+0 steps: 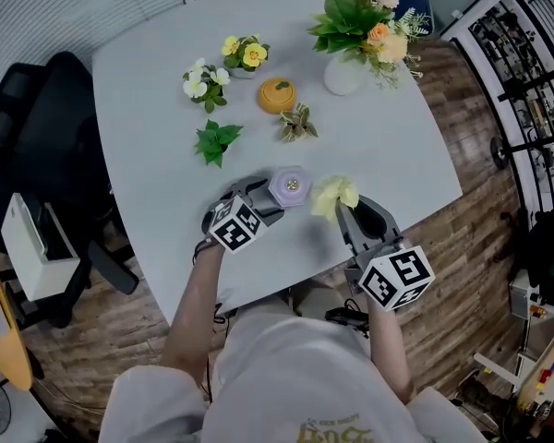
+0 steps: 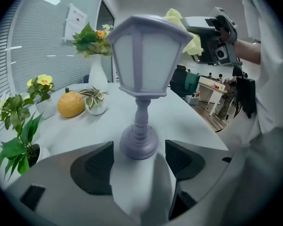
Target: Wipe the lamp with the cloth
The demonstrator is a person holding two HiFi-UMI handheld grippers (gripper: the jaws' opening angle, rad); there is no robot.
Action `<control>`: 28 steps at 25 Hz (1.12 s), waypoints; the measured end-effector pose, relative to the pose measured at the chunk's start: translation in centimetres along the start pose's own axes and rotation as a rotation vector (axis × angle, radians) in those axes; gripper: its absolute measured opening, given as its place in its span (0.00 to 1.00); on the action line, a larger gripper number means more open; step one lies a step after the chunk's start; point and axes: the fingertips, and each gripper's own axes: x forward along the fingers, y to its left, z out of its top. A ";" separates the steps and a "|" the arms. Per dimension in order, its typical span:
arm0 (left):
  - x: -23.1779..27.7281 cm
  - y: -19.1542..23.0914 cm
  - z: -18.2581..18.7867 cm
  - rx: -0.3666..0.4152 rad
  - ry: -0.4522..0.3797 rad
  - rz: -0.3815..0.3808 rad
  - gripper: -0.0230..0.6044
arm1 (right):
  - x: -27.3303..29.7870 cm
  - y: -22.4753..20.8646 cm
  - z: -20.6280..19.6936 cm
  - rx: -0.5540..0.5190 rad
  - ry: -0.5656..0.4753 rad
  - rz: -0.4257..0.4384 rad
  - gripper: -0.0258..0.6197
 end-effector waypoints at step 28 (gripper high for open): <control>2.7 -0.1 0.3 0.027 -0.035 0.054 0.54 | 4.3 0.2 4.2 -0.074 -0.014 0.383 0.15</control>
